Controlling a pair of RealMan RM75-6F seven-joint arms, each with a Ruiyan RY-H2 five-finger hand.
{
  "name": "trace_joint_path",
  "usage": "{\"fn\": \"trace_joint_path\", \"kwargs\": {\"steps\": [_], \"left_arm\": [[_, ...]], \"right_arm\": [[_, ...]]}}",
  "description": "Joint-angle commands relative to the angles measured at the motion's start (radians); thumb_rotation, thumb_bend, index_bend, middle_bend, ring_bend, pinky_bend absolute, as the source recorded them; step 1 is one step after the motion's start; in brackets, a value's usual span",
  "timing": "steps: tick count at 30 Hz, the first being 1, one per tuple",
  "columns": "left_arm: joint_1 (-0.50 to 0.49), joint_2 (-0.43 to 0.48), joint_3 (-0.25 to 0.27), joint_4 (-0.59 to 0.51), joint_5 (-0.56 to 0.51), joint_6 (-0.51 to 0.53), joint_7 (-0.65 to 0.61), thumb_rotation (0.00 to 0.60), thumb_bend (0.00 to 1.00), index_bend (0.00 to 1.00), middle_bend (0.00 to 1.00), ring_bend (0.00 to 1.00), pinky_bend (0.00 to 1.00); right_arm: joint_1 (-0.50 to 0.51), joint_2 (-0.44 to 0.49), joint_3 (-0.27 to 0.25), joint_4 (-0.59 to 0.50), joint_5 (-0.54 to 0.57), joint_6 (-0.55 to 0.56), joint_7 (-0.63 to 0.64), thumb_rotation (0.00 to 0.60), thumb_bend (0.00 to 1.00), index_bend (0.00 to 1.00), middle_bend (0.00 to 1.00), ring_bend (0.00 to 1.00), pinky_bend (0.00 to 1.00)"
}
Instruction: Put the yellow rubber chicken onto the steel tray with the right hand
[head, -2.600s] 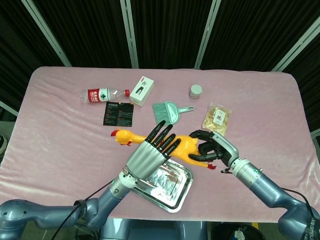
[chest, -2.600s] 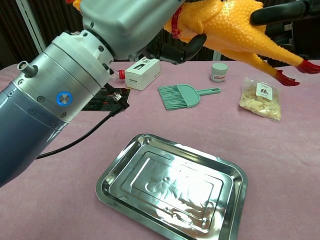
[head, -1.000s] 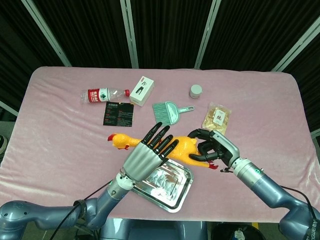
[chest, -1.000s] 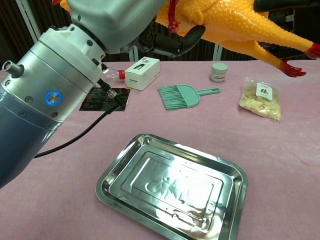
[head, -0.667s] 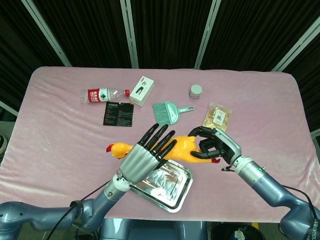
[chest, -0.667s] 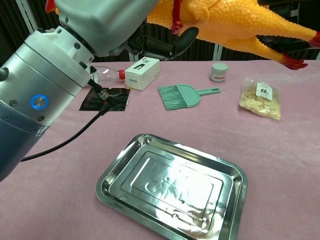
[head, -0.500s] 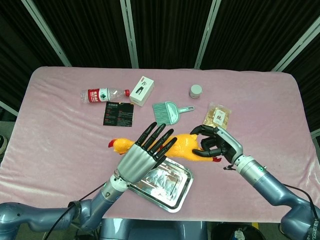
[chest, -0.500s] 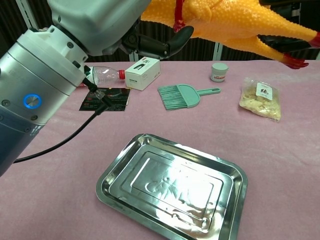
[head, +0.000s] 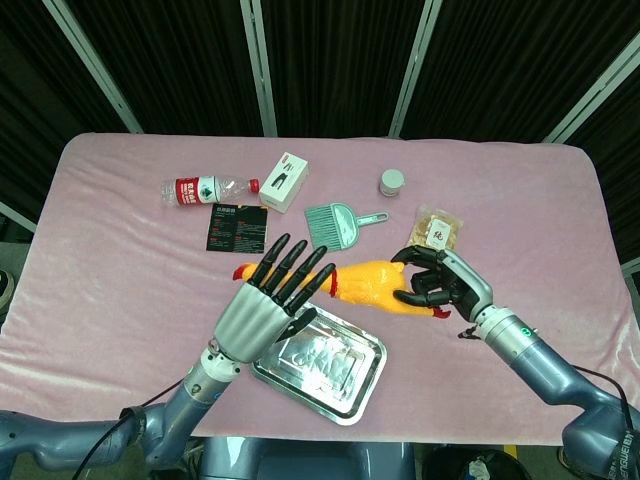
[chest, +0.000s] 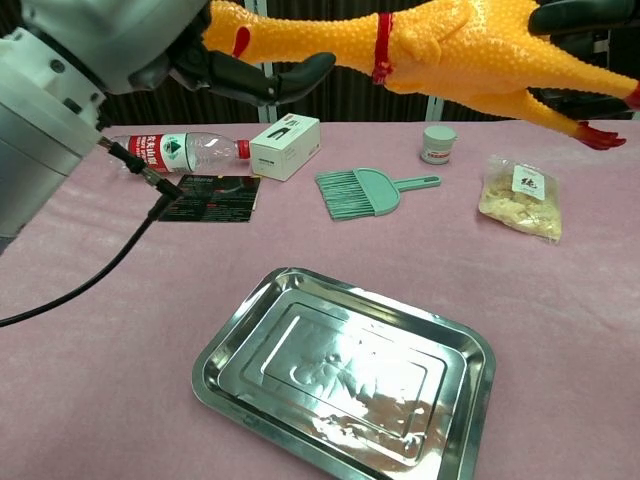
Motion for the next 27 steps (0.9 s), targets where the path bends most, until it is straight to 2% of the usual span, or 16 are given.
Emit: {"fn": "trace_joint_path", "kwargs": {"steps": [1, 9, 16, 21, 27], "left_arm": [[0.05, 0.07, 0.031, -0.076, -0.019, 0.025, -0.058, 0.6, 0.3, 0.0, 0.03, 0.0, 0.05], [0.156, 0.254, 0.092, -0.203, -0.056, 0.074, -0.184, 0.6, 0.3, 0.0, 0.03, 0.0, 0.05], [0.244, 0.372, 0.141, -0.197, -0.055, 0.135, -0.27, 0.6, 0.3, 0.01, 0.03, 0.0, 0.05], [0.292, 0.417, 0.158, -0.175, -0.08, 0.157, -0.314, 0.6, 0.3, 0.01, 0.03, 0.0, 0.05], [0.323, 0.442, 0.144, -0.157, -0.121, 0.166, -0.365, 0.6, 0.3, 0.01, 0.03, 0.0, 0.05]], "right_arm": [[0.009, -0.019, -0.01, 0.024, 0.004, -0.011, -0.008, 0.6, 0.6, 1.0, 0.8, 0.79, 0.88], [0.049, -0.104, -0.047, 0.116, 0.04, -0.051, -0.085, 0.6, 0.6, 1.0, 0.8, 0.79, 0.88], [0.08, -0.208, -0.091, 0.203, 0.112, -0.033, -0.252, 0.6, 0.61, 1.0, 0.8, 0.79, 0.88], [0.08, -0.255, -0.127, 0.209, 0.144, -0.021, -0.345, 0.6, 0.6, 1.0, 0.8, 0.79, 0.88], [0.064, -0.284, -0.171, 0.187, 0.12, -0.012, -0.42, 0.6, 0.6, 1.0, 0.8, 0.79, 0.88]]}}
